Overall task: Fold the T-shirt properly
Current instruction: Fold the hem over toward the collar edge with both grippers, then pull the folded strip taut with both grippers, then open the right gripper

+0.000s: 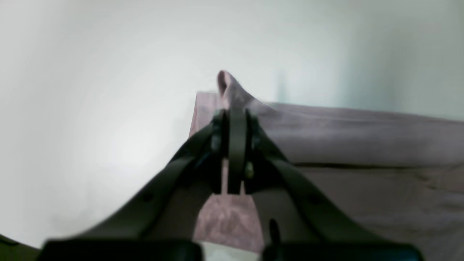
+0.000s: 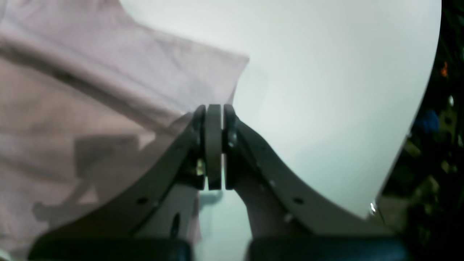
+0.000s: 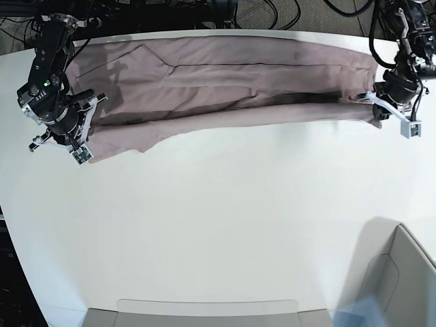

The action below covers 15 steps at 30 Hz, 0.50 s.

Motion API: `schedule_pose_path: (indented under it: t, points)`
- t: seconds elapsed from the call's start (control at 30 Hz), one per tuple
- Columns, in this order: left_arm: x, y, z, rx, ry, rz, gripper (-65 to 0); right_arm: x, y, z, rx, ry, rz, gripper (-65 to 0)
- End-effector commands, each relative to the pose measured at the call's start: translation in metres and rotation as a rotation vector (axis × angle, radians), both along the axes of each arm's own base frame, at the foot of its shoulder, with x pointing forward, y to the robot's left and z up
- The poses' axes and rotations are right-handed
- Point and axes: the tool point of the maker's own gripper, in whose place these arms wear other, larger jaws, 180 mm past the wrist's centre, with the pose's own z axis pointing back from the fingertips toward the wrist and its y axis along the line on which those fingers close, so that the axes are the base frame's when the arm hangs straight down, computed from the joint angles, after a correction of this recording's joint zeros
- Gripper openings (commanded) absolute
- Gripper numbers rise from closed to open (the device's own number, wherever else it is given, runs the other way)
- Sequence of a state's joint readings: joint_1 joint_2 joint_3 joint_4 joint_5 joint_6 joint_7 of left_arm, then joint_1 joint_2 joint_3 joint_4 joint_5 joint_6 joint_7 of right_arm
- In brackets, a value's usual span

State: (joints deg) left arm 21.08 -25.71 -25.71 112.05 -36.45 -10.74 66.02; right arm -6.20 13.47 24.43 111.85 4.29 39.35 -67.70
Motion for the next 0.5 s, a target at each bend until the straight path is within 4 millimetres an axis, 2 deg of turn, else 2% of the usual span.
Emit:
schedule_pose_path:
  t: [0.0,0.17,0.27,0.47]
  points:
    - [0.004,0.002,0.013,0.029,-0.038,-0.014,-65.0,0.004,-0.005,0.013,-0.032,-0.031,0.006,-65.0]
    - [-0.006,0.000,0.010,0.034,-0.014,-0.025,-65.0,-0.003,-0.020,0.017,-0.051,-0.033,-0.042,-65.0]
    - [-0.014,-0.001,0.005,0.032,0.012,-0.025,-65.0,-0.013,-0.027,0.011,-0.055,-0.008,-0.065,-65.0]
    - [-0.029,0.000,-0.004,0.034,0.057,-0.024,-65.0,-0.039,-0.027,-0.007,-0.061,0.065,-0.059,-65.0]
